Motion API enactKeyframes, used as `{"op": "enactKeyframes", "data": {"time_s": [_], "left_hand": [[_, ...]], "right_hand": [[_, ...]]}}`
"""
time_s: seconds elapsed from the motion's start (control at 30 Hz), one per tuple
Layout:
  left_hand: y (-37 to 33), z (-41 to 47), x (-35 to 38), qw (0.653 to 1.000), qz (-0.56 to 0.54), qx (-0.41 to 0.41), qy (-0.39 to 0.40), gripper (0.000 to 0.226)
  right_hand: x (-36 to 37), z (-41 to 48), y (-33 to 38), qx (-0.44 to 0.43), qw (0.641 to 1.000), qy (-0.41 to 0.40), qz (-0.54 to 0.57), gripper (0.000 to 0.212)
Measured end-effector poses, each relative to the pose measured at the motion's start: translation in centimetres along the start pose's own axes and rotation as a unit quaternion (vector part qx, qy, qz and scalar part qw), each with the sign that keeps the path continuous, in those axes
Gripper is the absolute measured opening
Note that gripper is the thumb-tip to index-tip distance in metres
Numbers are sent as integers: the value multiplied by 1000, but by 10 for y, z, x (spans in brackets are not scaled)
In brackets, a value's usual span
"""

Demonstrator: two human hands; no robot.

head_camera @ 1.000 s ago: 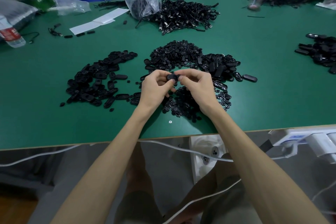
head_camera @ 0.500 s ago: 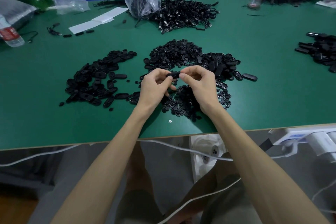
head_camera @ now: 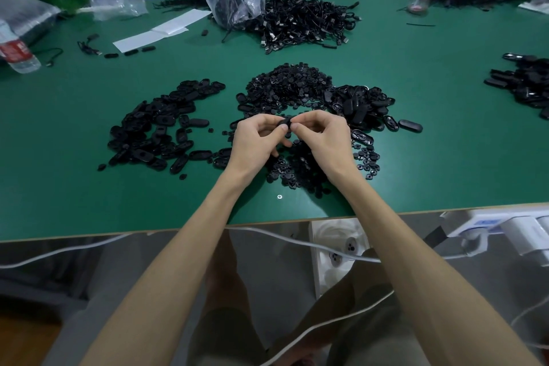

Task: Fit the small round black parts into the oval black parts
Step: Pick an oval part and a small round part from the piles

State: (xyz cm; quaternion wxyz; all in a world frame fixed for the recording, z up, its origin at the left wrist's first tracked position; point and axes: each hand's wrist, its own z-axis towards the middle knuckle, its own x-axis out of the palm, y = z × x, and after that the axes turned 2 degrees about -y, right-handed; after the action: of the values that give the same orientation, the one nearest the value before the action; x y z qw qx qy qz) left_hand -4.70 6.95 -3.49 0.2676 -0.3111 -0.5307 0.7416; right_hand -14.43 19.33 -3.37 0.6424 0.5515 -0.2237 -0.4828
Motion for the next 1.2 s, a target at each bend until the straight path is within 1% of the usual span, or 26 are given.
{"op": "enactKeyframes", "data": {"time_s": [0.17,0.47,0.63,0.77,0.9,0.97,1.03,1.13,1.2], "left_hand": [[-1,-1,0,1000,0,1,4,8],[0,0,0,1000,-5,-3,17,9],[1,1,-1,1000,-2,-7,17,9],[2,2,0,1000,-4,-10,1,10],[5,3,-3,999,-30,-28,-23,12],[5,3,-4,998,-47,-36,-28,12],[4,3,-4,998,-55,-34,-27,7],[2,2,-3,998,-47,-20,-21,6],[0,1,-2,999,-30,-14,-11,6]], "right_hand": [[-1,0,1,16,1000,-3,13,4],[0,-1,4,18,1000,-24,-6,4],[0,-3,6,-6,1000,-19,-24,2],[2,-5,9,-56,996,-4,-72,10],[5,-8,12,-90,990,45,-101,25],[4,-8,12,-81,992,57,-82,31],[2,-7,13,-71,995,48,-55,33],[1,-5,13,-50,998,11,-34,28],[0,-4,11,-36,999,1,-41,23]]}}
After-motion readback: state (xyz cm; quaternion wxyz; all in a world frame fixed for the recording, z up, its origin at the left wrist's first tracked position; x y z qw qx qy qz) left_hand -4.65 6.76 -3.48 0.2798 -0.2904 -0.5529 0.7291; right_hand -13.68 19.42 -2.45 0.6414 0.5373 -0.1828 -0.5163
